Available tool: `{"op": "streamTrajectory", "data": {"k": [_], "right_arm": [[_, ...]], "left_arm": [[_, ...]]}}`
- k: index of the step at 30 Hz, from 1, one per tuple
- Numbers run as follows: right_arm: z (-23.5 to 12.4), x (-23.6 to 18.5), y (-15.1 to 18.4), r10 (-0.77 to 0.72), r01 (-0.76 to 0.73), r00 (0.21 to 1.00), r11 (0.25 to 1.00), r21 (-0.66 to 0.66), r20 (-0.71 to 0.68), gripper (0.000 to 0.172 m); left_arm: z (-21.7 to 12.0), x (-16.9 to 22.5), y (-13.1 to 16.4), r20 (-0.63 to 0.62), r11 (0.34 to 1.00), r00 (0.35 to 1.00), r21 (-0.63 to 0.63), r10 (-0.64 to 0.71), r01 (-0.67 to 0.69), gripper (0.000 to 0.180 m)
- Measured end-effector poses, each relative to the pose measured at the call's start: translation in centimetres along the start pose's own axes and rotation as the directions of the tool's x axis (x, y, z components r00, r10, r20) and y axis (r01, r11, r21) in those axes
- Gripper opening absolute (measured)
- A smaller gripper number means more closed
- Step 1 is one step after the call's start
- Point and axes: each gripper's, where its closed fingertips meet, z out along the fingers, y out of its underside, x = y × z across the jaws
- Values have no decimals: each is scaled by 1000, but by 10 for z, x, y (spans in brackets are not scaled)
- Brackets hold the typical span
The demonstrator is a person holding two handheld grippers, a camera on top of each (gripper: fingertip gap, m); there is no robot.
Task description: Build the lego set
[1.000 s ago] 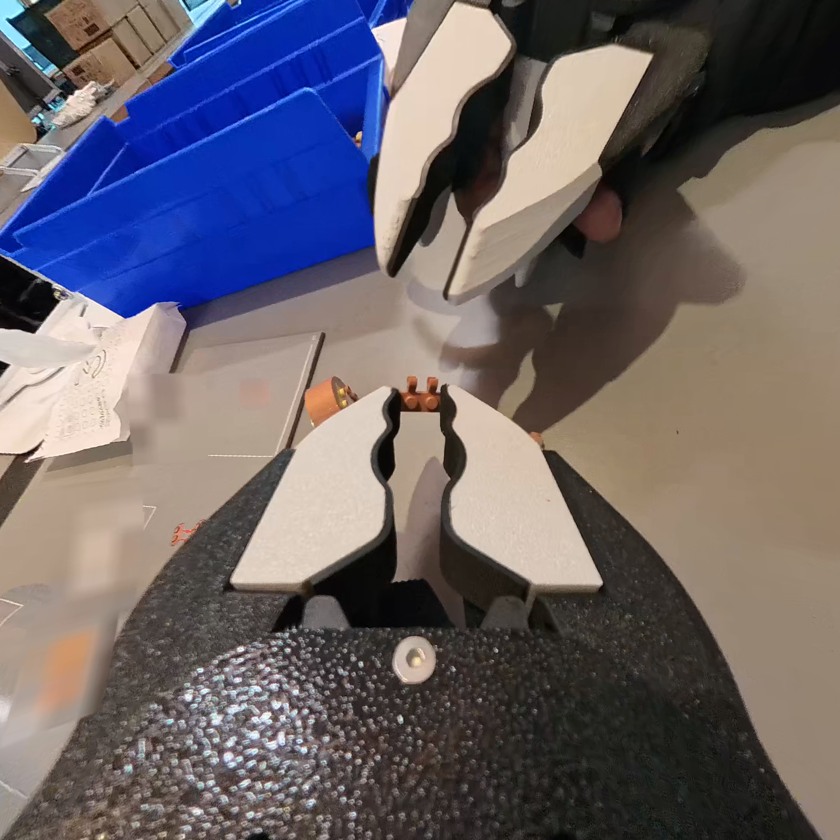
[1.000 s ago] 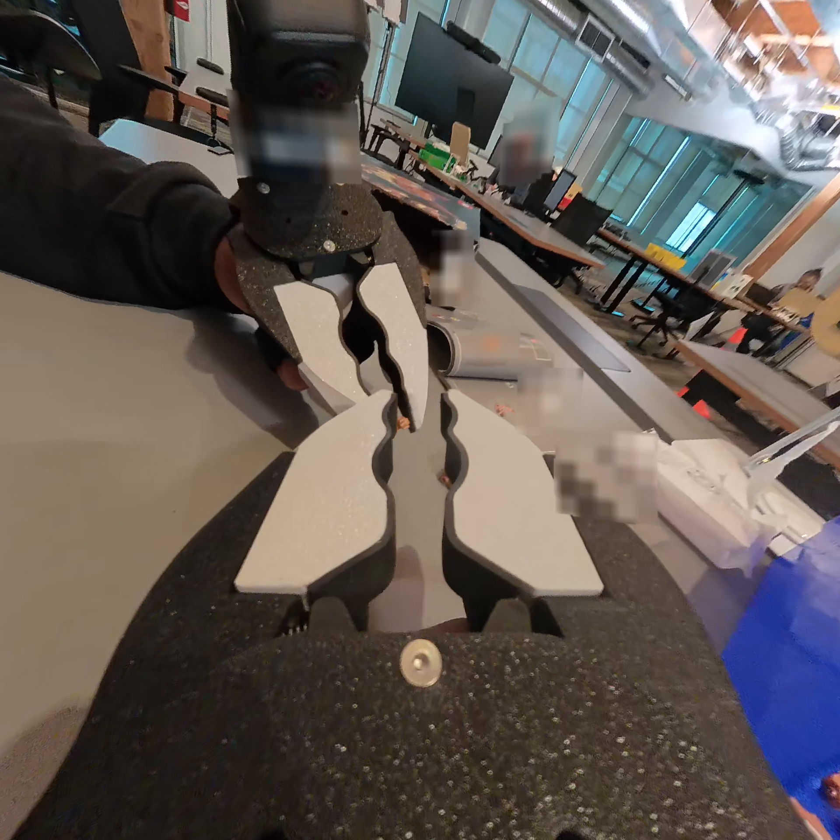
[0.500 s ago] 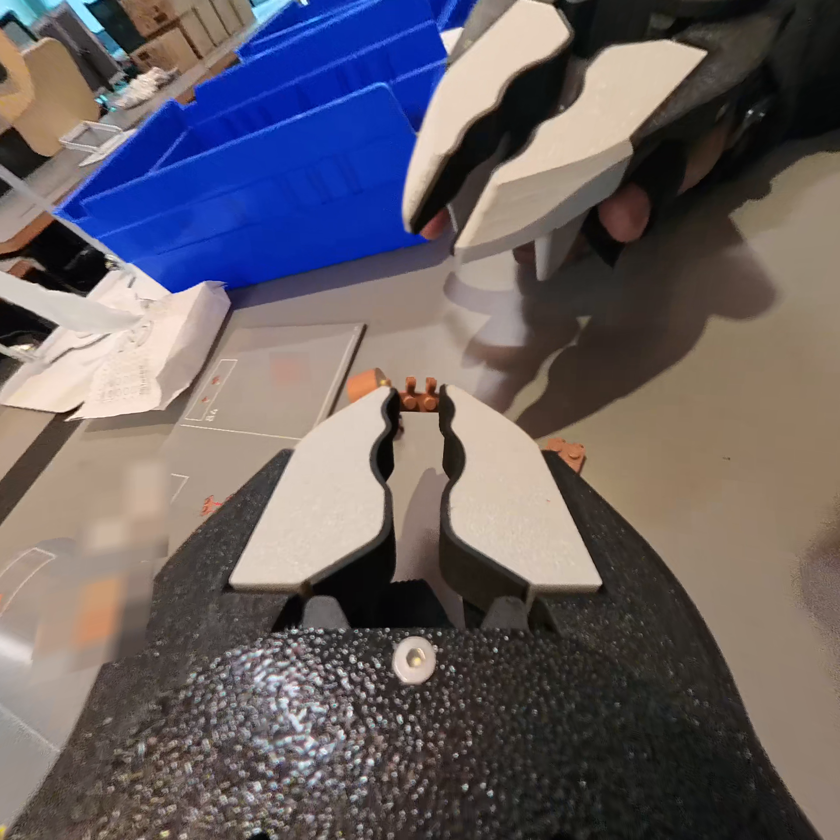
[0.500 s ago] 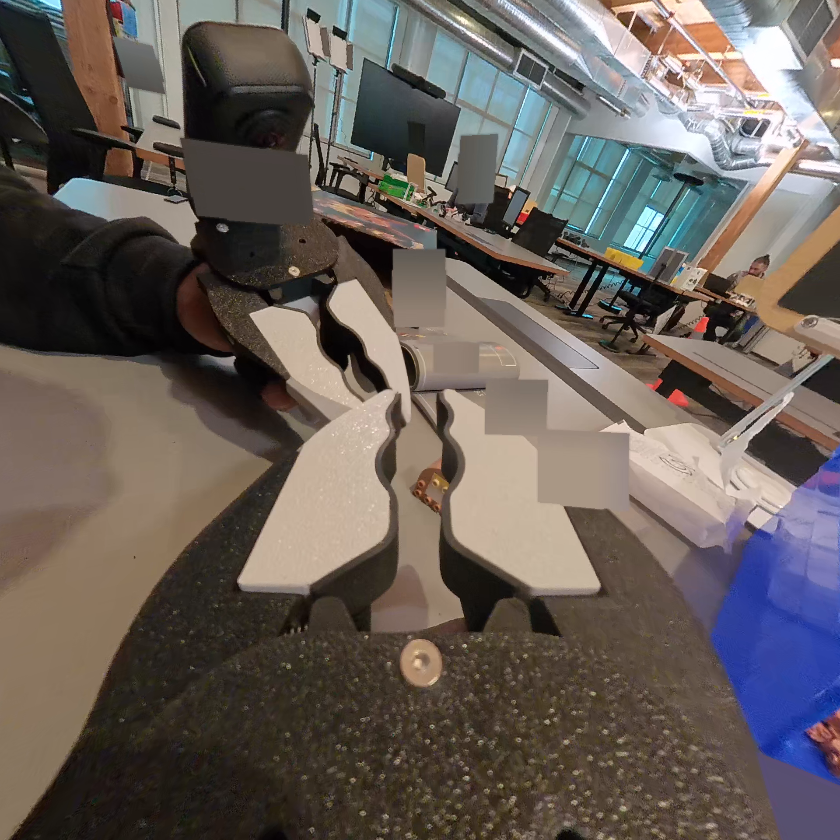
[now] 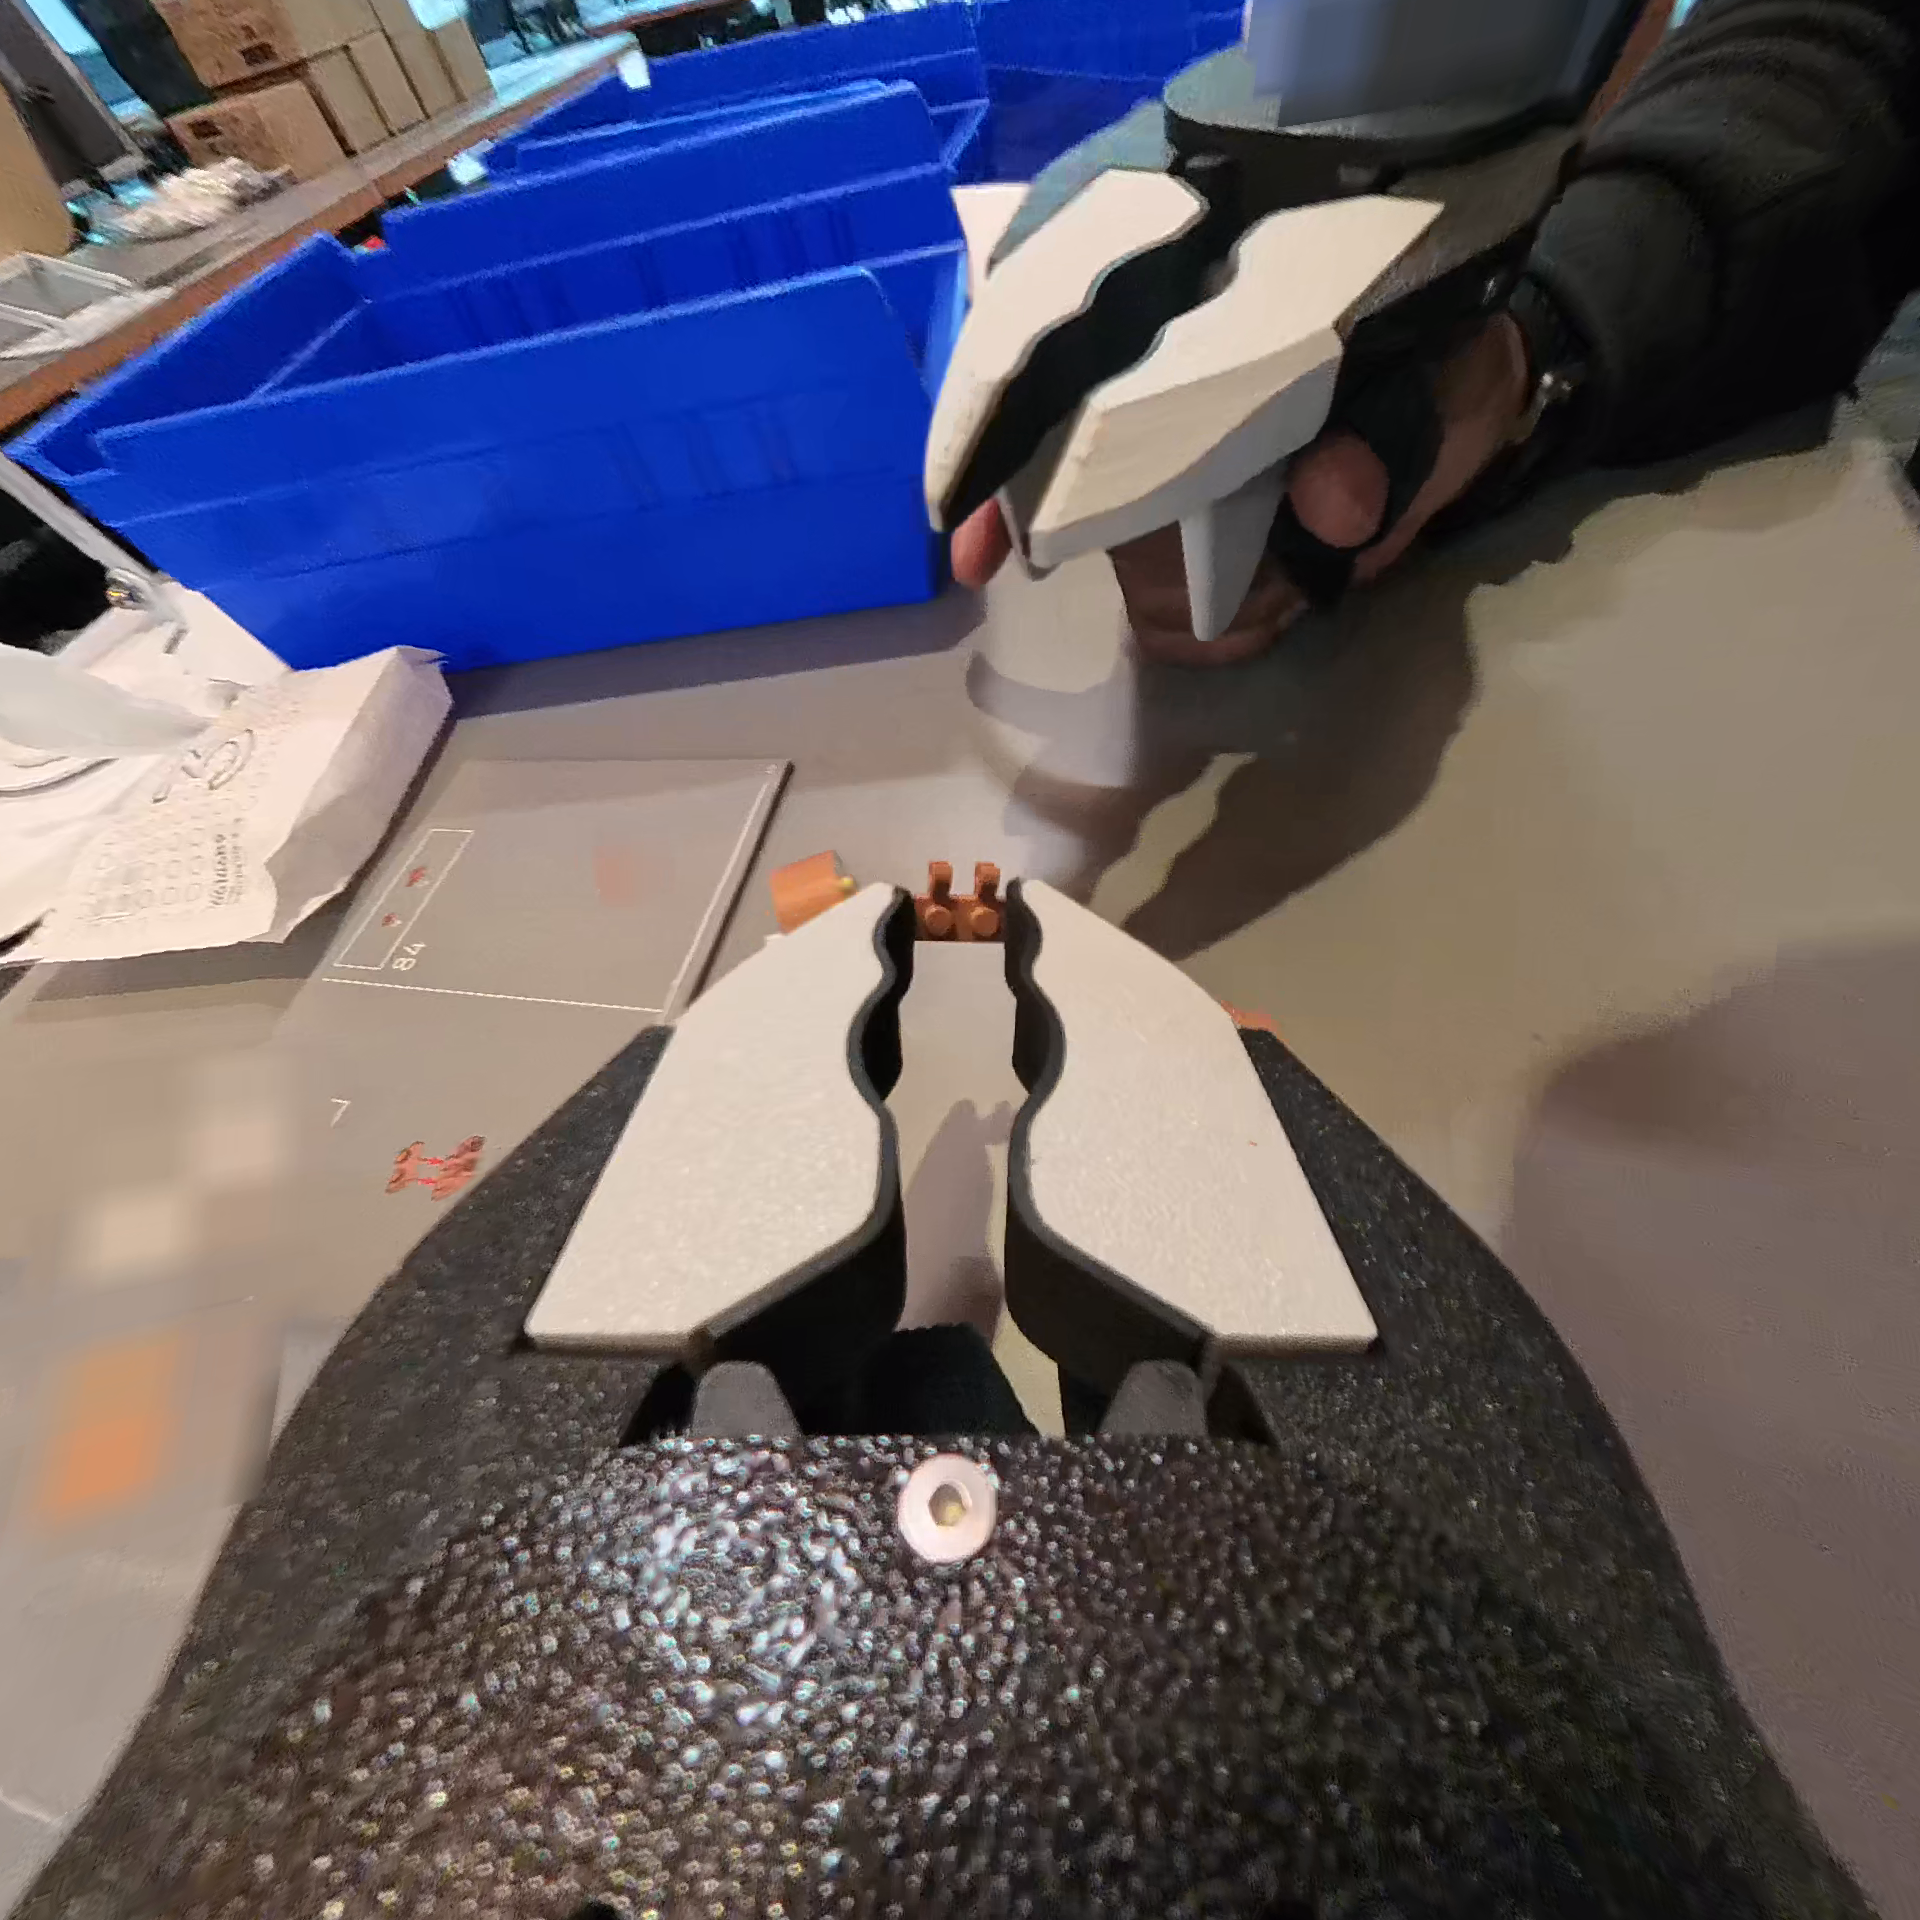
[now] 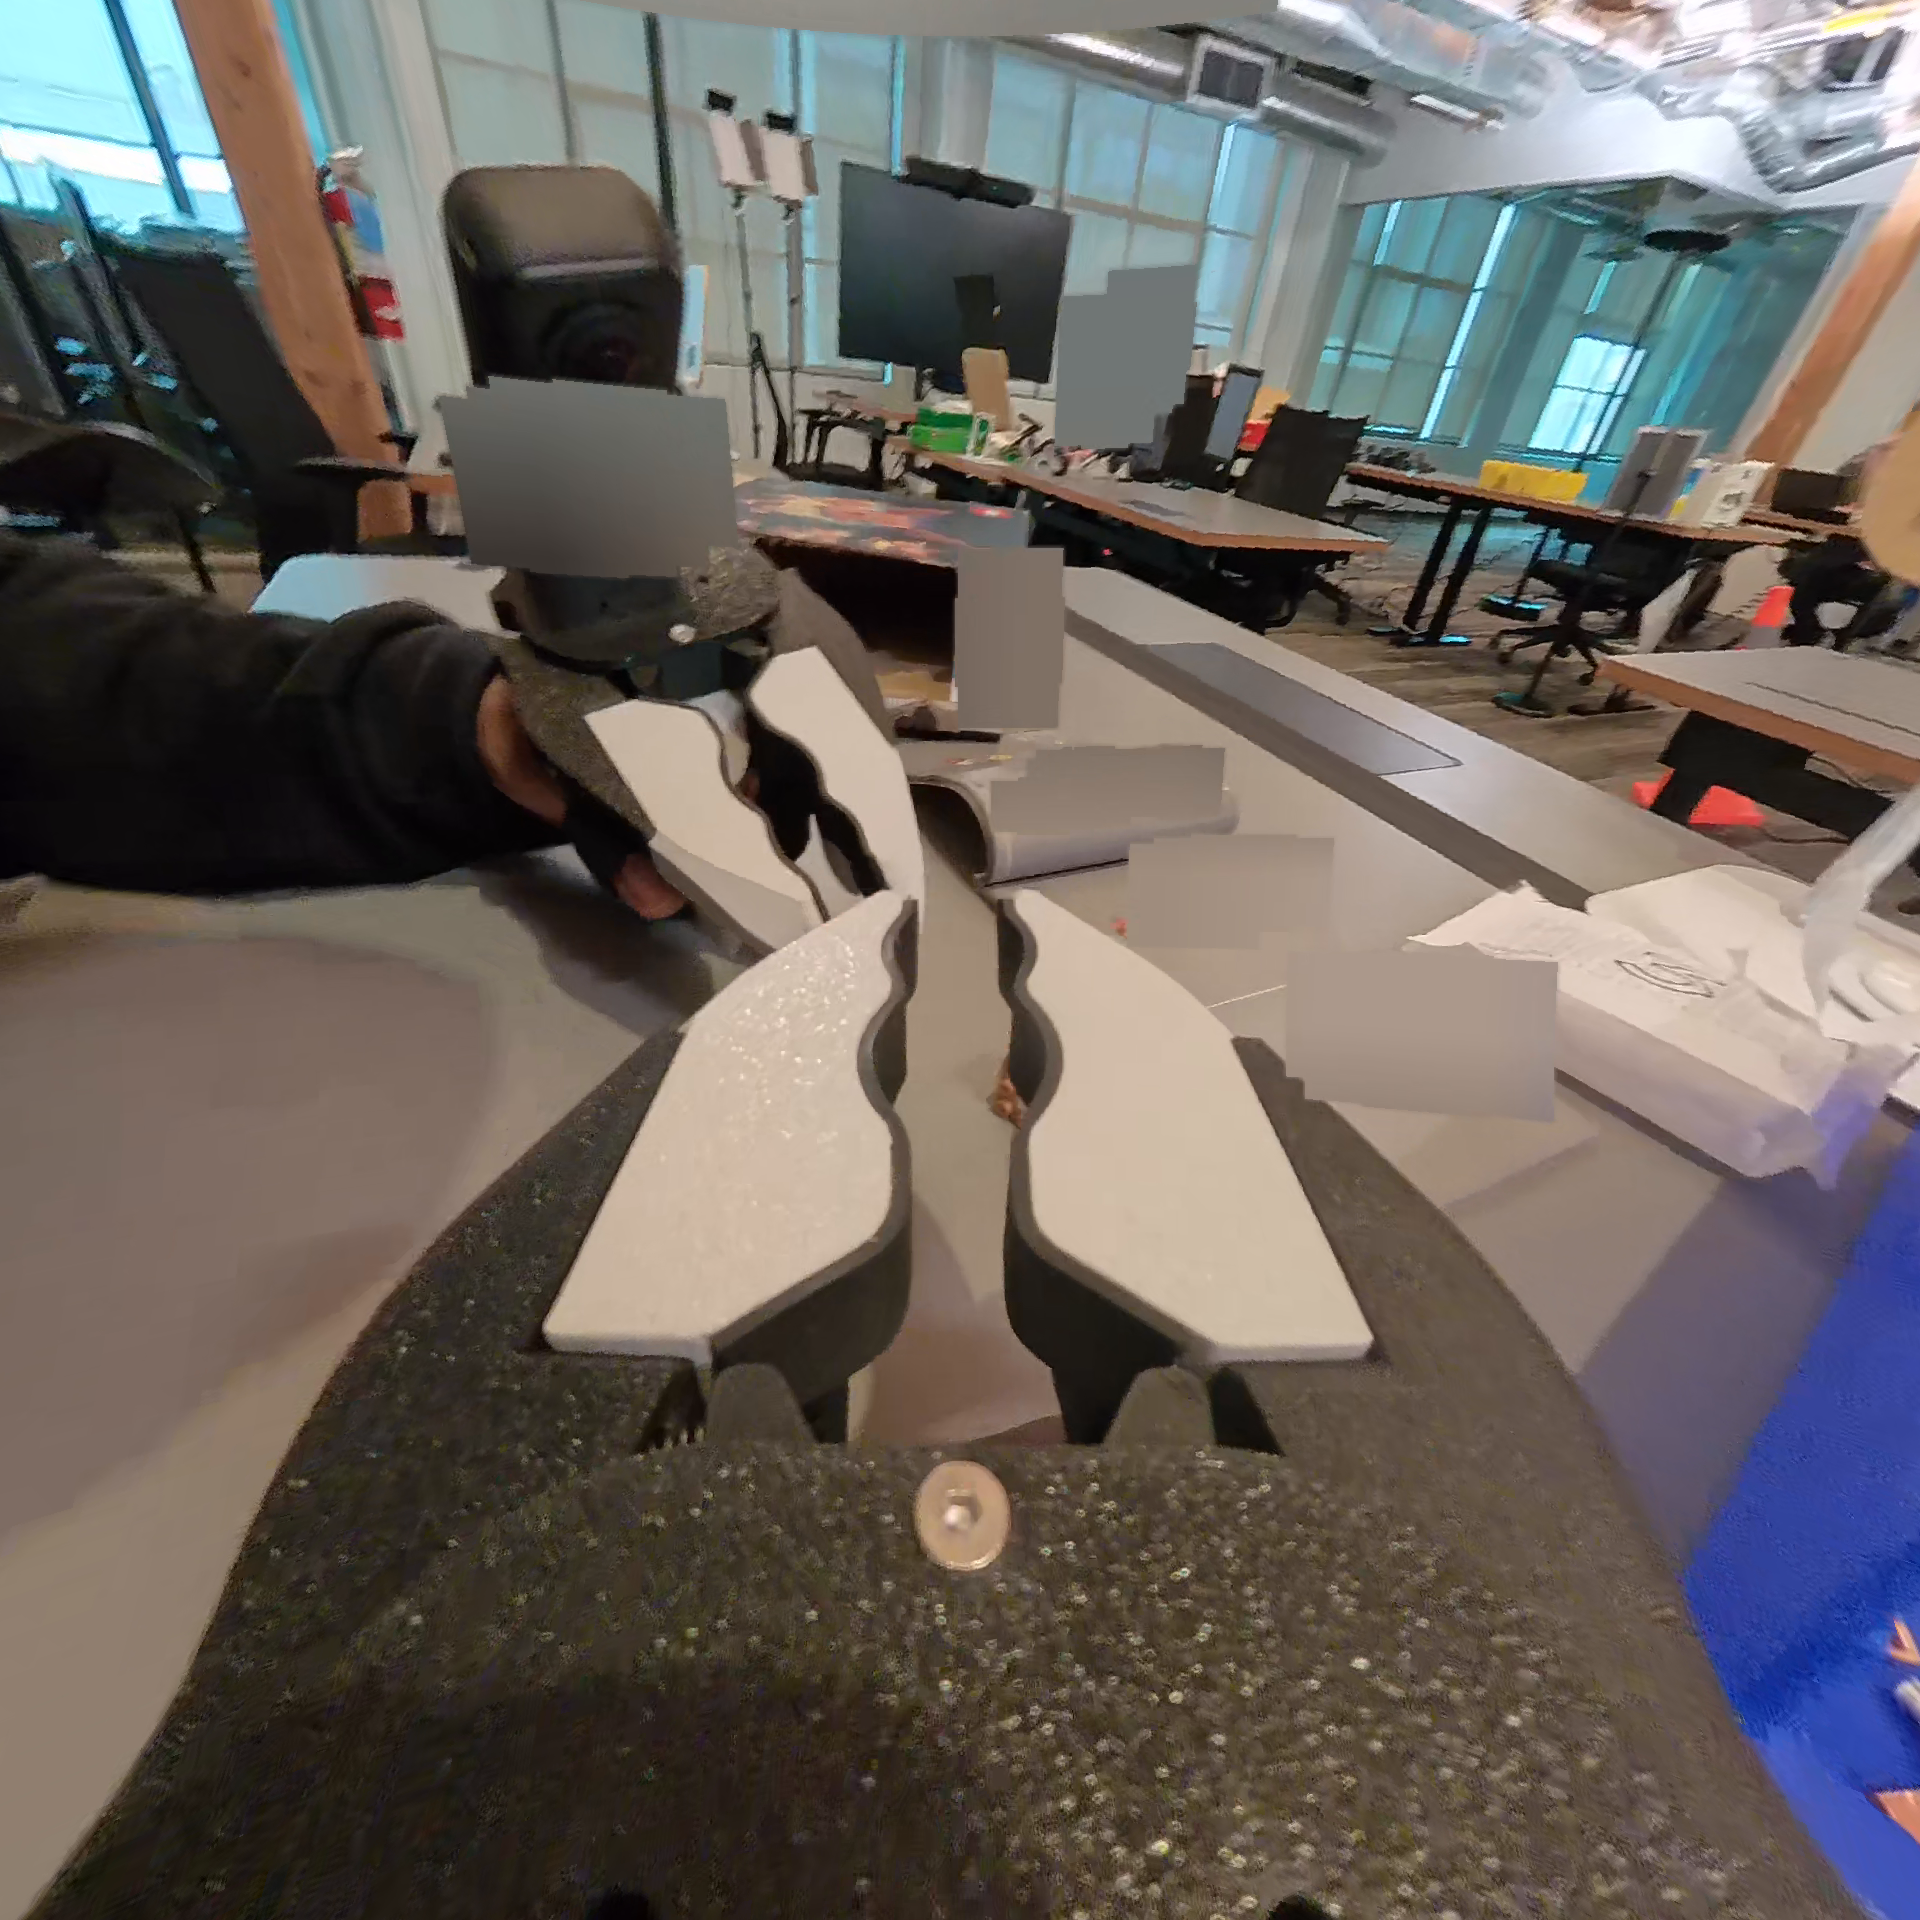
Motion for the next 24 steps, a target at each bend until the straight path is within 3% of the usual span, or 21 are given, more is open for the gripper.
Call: {"op": "streamTrajectory", "data": {"k": [7, 17, 24], "right_arm": [[3, -28, 14, -175, 182, 981, 979, -95, 79, 14], [13, -43, 48, -326, 374, 922, 888, -267, 208, 15], [15, -48, 51, -376, 431, 896, 865, -255, 238, 12]], "left_arm": [[6, 16, 14, -59, 993, 997, -109, 42, -48, 16], [5, 28, 20, -103, 966, 987, -214, 123, -143, 16], [2, 38, 18, -140, 946, 975, -251, 174, -205, 16]]}}
